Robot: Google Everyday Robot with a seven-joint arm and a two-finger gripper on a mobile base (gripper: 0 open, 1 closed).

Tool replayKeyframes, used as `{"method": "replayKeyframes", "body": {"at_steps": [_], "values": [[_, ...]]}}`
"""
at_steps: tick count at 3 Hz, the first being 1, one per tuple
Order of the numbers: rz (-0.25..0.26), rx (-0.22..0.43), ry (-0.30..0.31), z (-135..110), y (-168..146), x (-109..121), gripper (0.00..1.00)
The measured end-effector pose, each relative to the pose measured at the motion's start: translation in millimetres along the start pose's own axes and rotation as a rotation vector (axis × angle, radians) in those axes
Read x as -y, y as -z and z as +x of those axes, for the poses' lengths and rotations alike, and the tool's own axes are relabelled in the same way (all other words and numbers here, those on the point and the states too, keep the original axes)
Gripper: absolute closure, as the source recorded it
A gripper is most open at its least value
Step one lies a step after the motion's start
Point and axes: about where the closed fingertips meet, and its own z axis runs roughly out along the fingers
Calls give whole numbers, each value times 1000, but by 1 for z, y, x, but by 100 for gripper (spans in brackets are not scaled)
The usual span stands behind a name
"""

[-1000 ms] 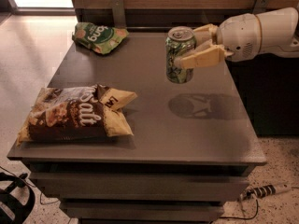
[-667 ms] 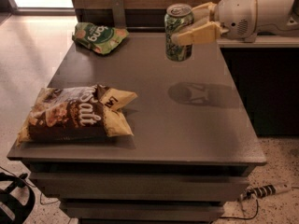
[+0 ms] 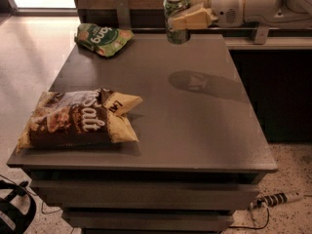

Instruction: Move green can near green rice chip bag

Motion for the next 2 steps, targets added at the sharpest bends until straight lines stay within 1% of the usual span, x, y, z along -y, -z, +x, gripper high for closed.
{"method": "replayKeyframes", "body": {"at_steps": [1,2], "values": [[42,41,36,19,-30,8,100],[42,41,36,19,-30,8,100]]}}
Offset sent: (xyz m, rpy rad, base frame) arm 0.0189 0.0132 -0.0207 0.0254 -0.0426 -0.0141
